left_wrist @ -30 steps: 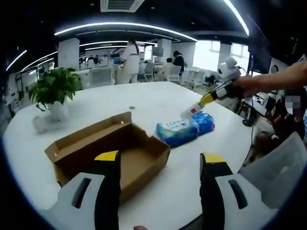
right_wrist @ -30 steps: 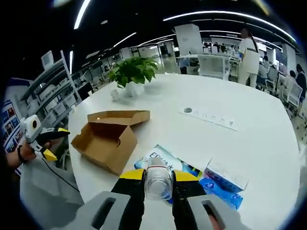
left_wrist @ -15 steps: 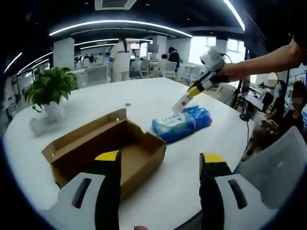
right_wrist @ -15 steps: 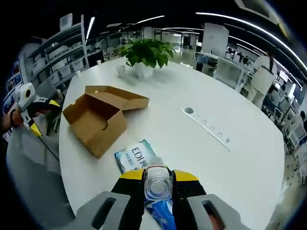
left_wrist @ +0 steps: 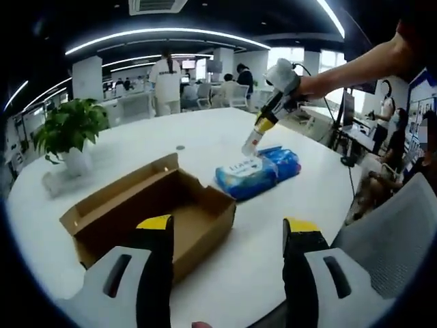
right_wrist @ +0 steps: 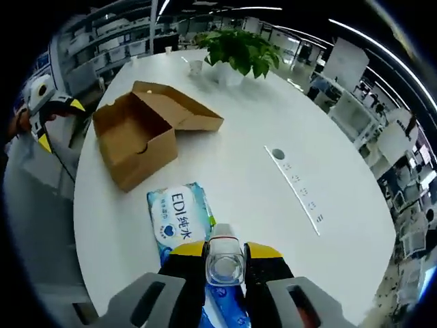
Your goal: Operate the shoe box by opening the lid, removing the specified soft item, and placing it in the target area until the item is outside and the box remains undamaged.
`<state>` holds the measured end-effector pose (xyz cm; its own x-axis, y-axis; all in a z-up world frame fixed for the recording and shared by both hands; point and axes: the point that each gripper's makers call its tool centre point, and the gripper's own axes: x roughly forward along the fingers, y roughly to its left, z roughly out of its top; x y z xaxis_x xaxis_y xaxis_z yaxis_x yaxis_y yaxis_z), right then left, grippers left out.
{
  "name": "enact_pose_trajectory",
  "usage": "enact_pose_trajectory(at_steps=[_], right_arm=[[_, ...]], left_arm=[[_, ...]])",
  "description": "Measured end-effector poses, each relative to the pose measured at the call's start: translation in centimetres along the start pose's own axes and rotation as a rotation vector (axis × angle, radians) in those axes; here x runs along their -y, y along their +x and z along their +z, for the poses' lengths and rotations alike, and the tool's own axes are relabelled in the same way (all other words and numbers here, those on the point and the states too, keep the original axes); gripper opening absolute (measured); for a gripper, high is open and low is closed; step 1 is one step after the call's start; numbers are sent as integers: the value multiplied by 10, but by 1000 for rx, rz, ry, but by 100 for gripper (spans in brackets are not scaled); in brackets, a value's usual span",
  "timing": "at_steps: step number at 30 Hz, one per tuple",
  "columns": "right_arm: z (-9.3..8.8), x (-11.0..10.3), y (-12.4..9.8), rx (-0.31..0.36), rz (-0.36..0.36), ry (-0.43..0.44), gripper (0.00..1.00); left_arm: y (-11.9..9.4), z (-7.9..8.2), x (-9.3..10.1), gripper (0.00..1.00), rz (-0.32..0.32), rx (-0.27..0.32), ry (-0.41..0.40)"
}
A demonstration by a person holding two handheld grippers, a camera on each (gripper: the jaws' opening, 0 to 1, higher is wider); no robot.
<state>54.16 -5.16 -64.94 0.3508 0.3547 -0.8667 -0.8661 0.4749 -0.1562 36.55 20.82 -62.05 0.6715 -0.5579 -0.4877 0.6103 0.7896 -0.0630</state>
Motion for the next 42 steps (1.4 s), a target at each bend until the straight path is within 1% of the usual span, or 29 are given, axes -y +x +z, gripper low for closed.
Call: enact_pose_trajectory(at_steps=[5,6,8,13,18,23,31,36,38,42], right_arm=[[4,4,8,-45,19,-81,16],[3,6,9,-69,24,-121,16],[2,10,12,-97,25,-158,16],[7,19,21,-127,40,-198,16],[3,18,30,-179,68,-259,16],[-2,20,40,-211,88,-267,16],[-9,20,46,-260,122,-286,16],[-19,15,49,-306,143,-319,16],[-23,14,51,-323,147,-336,16],[-26,11,54,-339,161,-339,16]], left_arm=[[-1,-1,-3,63,11,-5,-5],[-1,-2,-4,63,12,-4,-8],[-1,-2,-5,63,13,-6,-10],[0,-3,-6,63,15,-10,-10],[1,-5,-9,62,20,-18,-10],[1,-6,-11,62,25,-22,-11],[1,-8,-13,62,28,-30,-9],[3,-15,-12,62,30,-57,20],[3,-15,-12,62,28,-57,20],[2,-15,-14,62,31,-54,11]])
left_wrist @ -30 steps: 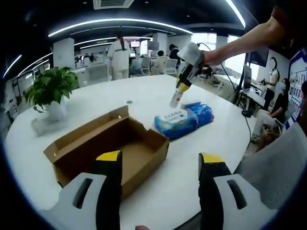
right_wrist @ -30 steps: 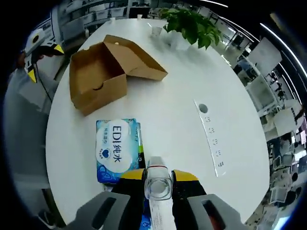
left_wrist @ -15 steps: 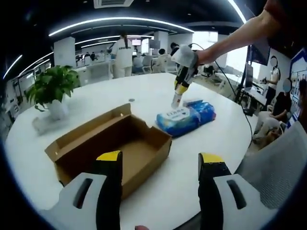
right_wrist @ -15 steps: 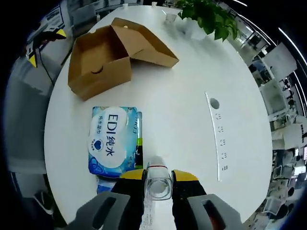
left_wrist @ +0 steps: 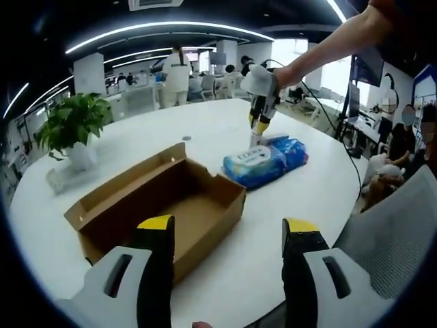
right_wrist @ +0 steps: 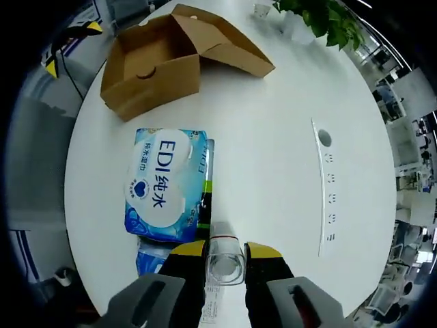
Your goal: Operate the shoe box by opening the lid, removing the specified soft item, and placing it in the target area until the item is outside and the box remains undamaged.
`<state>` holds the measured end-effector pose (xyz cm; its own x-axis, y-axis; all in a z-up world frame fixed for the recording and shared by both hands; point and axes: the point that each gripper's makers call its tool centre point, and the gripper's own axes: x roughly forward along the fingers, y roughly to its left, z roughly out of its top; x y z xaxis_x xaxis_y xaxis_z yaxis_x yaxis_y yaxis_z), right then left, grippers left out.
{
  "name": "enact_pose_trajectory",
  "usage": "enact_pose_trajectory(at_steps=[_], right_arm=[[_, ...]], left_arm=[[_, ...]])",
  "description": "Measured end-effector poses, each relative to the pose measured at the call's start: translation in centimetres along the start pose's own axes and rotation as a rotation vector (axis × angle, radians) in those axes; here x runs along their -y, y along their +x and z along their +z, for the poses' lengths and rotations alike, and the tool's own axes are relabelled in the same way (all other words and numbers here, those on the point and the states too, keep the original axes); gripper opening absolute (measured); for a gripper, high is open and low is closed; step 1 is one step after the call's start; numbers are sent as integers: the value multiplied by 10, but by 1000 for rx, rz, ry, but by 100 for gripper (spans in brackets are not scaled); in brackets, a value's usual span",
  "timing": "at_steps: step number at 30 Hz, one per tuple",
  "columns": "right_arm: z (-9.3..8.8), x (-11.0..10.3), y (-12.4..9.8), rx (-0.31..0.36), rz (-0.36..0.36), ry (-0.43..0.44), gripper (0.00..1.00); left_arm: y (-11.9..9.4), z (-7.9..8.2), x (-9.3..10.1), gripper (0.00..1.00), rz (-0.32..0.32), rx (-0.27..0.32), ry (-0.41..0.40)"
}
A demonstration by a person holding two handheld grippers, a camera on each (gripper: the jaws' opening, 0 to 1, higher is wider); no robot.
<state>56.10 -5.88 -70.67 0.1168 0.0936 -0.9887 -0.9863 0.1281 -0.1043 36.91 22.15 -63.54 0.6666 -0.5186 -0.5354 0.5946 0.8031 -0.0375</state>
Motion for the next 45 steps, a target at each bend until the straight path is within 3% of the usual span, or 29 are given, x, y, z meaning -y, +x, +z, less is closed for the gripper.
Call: enact_pose_trajectory(at_steps=[6,14,30,45], right_arm=[[2,4,1,-7,7,11,17],[2,7,1,-13,23,102,17],[-3,8,7,-8,38,98,20],[-2,10,-4,2,3,93,32]], left_arm=[[0,0,-1,62,3,0,-4],[0,-1,-2,62,7,-2,-4],[0,-3,-2,62,4,-11,-12],[0,-2,-1,62,-3,-6,-18]])
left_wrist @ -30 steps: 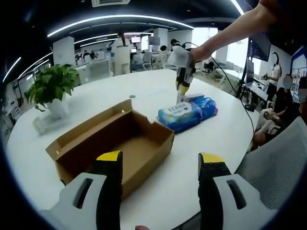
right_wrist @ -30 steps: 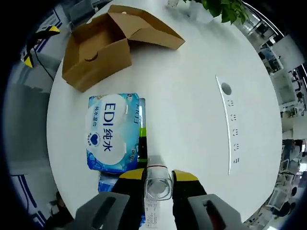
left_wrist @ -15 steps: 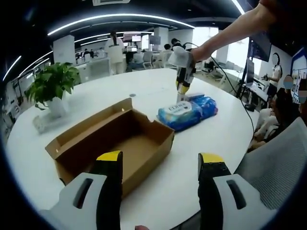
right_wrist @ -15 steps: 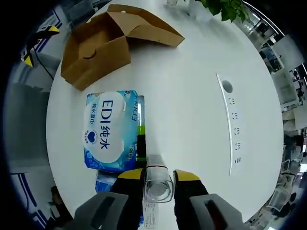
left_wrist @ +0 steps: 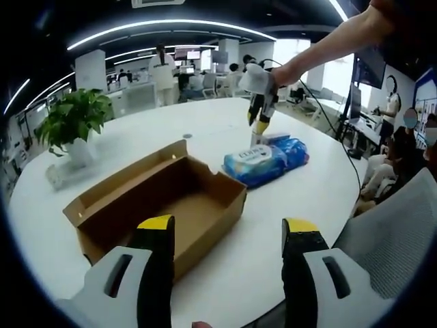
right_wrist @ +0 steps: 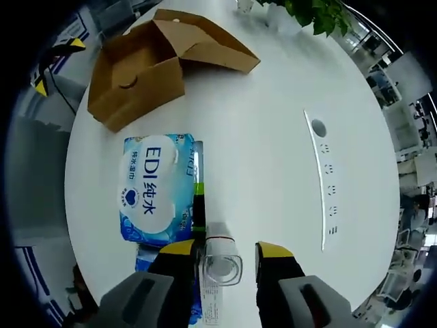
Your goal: Operate the shoe box by opening the lid, removing the specified soft item, and placing it in the target area until the item is outside and the box remains undamaged.
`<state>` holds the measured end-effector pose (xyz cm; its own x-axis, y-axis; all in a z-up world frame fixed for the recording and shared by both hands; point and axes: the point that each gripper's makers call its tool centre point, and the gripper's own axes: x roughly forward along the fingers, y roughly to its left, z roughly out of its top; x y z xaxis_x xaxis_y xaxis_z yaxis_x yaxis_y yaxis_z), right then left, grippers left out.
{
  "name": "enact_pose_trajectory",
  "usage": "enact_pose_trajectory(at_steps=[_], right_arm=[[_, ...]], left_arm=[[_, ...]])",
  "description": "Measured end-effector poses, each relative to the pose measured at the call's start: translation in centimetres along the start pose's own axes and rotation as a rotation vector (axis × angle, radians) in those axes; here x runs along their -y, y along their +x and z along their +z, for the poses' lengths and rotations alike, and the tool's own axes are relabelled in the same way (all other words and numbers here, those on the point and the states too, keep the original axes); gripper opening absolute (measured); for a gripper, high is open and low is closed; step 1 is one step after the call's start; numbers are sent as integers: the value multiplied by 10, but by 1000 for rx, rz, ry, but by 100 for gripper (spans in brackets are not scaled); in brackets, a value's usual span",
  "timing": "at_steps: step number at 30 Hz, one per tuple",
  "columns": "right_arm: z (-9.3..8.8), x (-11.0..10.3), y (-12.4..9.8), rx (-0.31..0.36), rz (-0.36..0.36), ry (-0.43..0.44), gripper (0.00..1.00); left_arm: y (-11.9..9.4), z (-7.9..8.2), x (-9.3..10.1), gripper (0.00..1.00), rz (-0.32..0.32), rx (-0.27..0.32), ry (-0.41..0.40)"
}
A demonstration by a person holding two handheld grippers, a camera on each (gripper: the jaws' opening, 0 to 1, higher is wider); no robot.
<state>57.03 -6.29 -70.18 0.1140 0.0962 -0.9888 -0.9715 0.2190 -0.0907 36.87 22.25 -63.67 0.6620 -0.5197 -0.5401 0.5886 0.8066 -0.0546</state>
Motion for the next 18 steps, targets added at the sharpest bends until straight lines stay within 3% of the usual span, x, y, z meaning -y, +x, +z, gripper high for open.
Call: enact_pose_trajectory(at_steps=[7,11,18], right_arm=[[-1,8,-18,32,-55,47,35],[1,13,-33,91,-88,119,35],[-7,14,-52,137,-125,176,38]], left_arm=[[2,0,8,62,-34,7,-12],[3,-3,14,62,-57,-6,-7],[4,-4,17,62,-75,-6,-11]])
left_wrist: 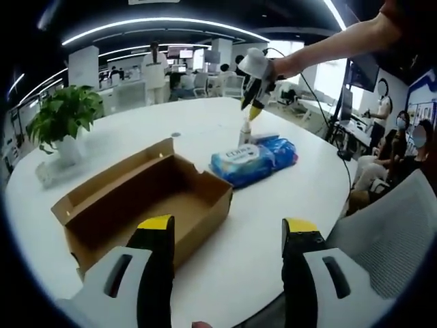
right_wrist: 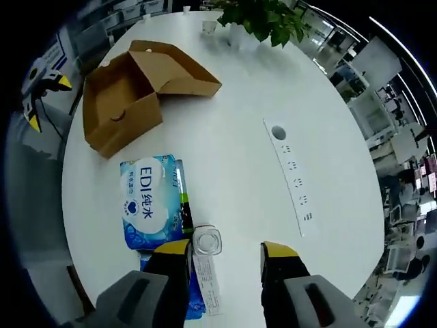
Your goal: Operate the shoe box by opening the lid, removing the specified soft item, and placing it in the target area until the item is outside and the box remains undamaged.
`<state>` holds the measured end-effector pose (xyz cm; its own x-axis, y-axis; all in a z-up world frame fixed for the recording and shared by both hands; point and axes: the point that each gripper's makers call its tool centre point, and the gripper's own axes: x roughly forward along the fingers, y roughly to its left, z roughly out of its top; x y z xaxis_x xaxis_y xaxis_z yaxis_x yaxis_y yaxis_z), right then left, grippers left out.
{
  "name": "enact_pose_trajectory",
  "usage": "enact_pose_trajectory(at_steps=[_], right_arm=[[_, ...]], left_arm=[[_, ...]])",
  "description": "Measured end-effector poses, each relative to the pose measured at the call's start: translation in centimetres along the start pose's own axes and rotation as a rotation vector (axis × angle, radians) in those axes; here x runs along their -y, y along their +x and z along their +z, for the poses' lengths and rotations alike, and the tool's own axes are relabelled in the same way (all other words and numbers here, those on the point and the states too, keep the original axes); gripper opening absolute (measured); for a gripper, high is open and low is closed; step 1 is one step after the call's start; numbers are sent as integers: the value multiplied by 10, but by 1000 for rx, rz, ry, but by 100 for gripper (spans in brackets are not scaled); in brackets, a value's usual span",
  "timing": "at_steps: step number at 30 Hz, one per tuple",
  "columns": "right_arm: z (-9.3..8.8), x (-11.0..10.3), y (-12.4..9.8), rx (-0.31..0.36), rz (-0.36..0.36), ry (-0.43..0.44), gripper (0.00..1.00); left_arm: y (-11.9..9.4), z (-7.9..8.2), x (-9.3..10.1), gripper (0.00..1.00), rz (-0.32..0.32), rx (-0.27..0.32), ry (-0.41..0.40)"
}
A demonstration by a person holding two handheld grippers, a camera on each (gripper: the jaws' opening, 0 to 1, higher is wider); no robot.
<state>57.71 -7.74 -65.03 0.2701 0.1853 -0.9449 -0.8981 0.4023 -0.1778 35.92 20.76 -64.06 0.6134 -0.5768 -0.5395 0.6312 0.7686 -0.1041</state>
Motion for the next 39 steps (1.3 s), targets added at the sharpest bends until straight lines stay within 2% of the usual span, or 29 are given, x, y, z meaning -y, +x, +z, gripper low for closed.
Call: enact_pose_trajectory(at_steps=[4,7,13,14,18,21,27,29,35,39], right_arm=[[0,3,-13,52,-30,67,39],[2,-3,-25,129,-27,153,39],[-8,-4,-38,222,-57,276,39],[-11,-6,-39,248,-49,293,39],[-28,-21,-48,281,-67,353,39],[-39,-23,-54,324,-85,407,39],[-55,-27,-71,437,-132,568,39],[-63,-26,-79,474,-166,575,38],[-74,-36,-96,543,-203,628,38],[-81,-44,-108,620,-237,722,38]], left_arm=[[0,0,2,62,-10,2,-5],[1,1,6,62,-23,5,-12],[3,-1,16,62,-55,-5,2],[4,-1,17,62,-58,-6,2],[4,-1,22,62,-74,-5,5],[4,-1,27,62,-85,-5,11],[5,-2,31,61,-104,-10,12],[5,-2,32,61,-109,-8,5],[5,-2,34,61,-115,-5,-11],[6,-3,37,61,-124,-8,-10]])
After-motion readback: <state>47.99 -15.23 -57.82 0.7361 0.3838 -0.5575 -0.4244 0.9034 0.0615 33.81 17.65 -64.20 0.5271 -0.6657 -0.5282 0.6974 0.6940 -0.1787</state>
